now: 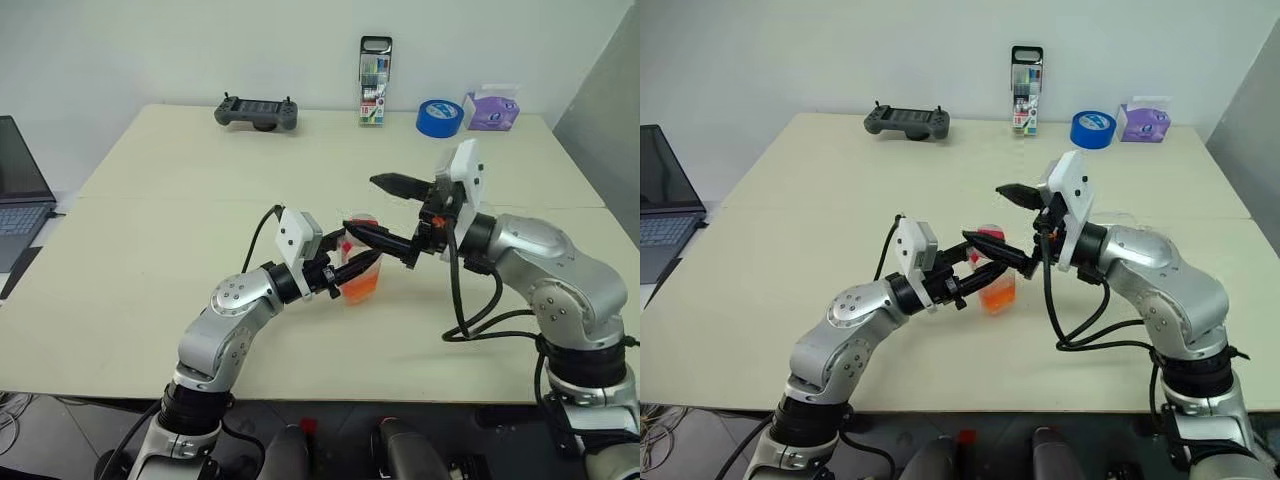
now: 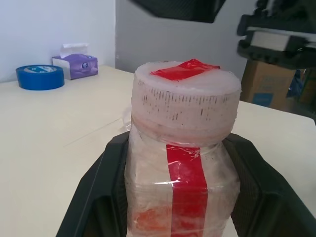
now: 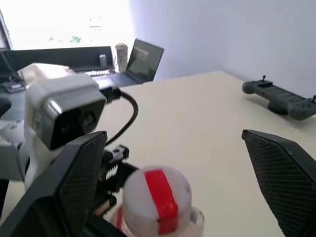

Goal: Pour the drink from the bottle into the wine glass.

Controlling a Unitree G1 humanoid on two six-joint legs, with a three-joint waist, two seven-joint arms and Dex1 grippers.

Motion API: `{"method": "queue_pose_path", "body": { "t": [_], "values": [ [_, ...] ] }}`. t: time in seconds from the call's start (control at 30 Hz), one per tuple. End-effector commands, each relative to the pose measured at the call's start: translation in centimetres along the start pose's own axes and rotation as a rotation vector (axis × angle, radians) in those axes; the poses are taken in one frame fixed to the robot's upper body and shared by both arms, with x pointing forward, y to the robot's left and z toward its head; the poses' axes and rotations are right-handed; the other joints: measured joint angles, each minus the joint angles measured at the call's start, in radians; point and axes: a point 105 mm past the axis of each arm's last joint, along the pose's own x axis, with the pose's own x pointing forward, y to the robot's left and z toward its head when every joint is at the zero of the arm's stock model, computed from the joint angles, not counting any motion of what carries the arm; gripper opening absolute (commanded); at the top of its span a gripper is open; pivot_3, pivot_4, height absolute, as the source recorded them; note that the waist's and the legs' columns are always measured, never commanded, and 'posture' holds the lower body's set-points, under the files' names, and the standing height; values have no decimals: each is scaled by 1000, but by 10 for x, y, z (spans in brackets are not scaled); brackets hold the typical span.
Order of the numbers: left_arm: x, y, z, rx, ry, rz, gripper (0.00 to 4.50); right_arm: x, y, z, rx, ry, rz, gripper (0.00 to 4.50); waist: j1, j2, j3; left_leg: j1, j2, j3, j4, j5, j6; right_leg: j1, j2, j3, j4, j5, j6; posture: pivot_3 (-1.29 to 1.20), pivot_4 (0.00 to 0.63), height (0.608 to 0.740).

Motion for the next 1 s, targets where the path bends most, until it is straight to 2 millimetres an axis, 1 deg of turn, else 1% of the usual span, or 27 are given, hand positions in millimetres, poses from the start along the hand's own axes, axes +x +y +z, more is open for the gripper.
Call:
{"method": "queue_pose_path", "body": {
  "t": [0.03, 0.1, 0.23, 0.3, 0.47, 0.67, 0.77, 0.8, 0.97, 1.0],
  "values": [
    [4, -2, 13, 47, -47, -20, 2140, -2, 7, 7, -17, -5, -132, 4500, 0, 0, 0, 0, 0, 0, 0, 0, 0, 0, 0, 0, 0, 0, 0, 0, 150, 740],
    [5, 0, 14, 54, -48, -19, 2140, -1, 8, 5, -12, 14, -198, 4500, 0, 0, 0, 0, 1, -1, 0, 0, 0, 0, 0, 0, 1, 0, 0, 0, 150, 740],
    [8, 4, 16, 64, -62, -19, 2140, 1, 17, 1, -25, 53, -274, 4500, -1, 0, 0, 1, 1, 0, 0, 0, 0, 0, 0, -1, 1, 0, 0, 0, 150, 740],
    [10, 4, 17, 73, -67, -28, 2140, 1, 19, -4, -3, 72, -327, 4500, -1, 0, 0, 0, 0, 0, 0, 0, 0, 0, 1, -1, 1, 0, 0, 0, 150, 740],
    [12, 9, 18, 81, -68, -36, 2140, -1, 13, -8, 41, 79, -440, 4500, -2, 0, 0, 0, 0, 1, 0, 0, 0, -1, 1, -1, 0, 0, 0, 0, 150, 740],
    [12, 7, 17, 85, -67, -53, 2140, 2, 11, -9, 76, 77, -487, 4500, -3, 0, 0, 0, 0, 1, 0, 0, 0, -1, 3, -1, 1, 0, 0, 0, 150, 740],
    [12, 5, 16, 82, -67, -59, 2140, 4, 12, -10, 85, 87, -483, 3920, -3, 0, 0, 0, 0, 1, -1, 0, 0, -1, 3, -1, 1, 0, 0, 0, 150, 740],
    [12, 4, 16, 81, -66, -60, 2140, 4, 12, -11, 87, 92, -483, 3516, -4, 0, 0, 0, 0, 1, -1, 0, 0, -1, 3, -1, 1, 0, 0, 0, 150, 740],
    [11, 3, 15, 81, -65, -60, 2140, 3, 10, -12, 82, 112, -479, 1849, -4, 1, 0, 0, 0, 1, 0, 0, 0, -1, 3, -1, 1, 0, 0, 0, 150, 740],
    [11, 4, 16, 82, -66, -58, 2140, 1, 8, -13, 75, 122, -466, 1833, -4, 1, 0, 0, 0, 1, 0, 0, 0, -1, 3, -1, 1, 0, 0, 0, 150, 740]
  ]
}}
